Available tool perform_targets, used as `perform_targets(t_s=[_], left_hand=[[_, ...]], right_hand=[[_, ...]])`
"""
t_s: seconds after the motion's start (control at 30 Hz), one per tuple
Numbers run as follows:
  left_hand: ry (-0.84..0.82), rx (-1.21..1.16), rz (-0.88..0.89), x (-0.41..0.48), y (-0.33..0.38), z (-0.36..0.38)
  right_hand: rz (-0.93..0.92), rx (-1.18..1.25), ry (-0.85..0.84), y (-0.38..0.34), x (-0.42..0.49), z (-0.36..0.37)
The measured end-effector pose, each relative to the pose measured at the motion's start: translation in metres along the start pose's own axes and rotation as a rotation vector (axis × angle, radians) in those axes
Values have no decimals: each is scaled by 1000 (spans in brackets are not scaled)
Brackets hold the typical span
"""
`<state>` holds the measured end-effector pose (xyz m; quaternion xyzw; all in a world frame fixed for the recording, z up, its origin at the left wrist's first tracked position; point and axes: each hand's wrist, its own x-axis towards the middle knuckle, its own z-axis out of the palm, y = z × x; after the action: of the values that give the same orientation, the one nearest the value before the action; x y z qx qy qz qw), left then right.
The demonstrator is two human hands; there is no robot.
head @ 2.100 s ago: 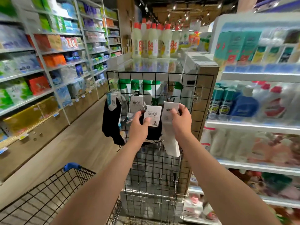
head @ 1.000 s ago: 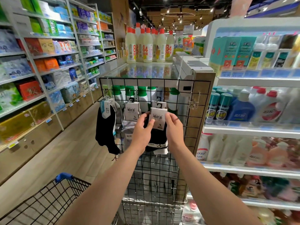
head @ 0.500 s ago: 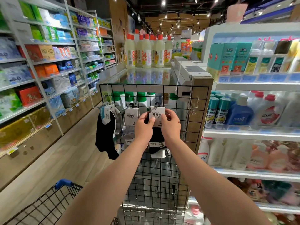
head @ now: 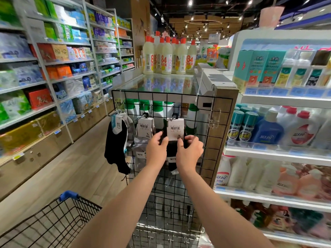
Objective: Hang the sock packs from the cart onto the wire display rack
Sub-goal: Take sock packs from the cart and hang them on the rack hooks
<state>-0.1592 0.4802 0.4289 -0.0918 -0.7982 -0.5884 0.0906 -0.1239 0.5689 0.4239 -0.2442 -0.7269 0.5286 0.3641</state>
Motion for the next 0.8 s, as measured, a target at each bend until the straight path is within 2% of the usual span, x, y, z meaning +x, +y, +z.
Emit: perform_targets(t_s=[0.17,0.27,0.37,0.5,0.6,0.8], left_hand=[[-18,42,-21,-33,-40,-16],[-33,82,-96,-55,-72,-36],[-20,166,-187,-83,-115,-66],[-8,259,-369,-129,-179,-119],[44,275,-502,-162,-230,-168],[79,218,-860,-237,-333,-258]], right_hand=[[-154,-88,-129,25,-45,-3],[-66,-27,-306,41,-72,1],[50,-83,-545,64,-102,21],[209,-257,-942,86,-162,68],[262,-301,-1087,93,-217,106],[255,-408,-1312,107,-317,171]])
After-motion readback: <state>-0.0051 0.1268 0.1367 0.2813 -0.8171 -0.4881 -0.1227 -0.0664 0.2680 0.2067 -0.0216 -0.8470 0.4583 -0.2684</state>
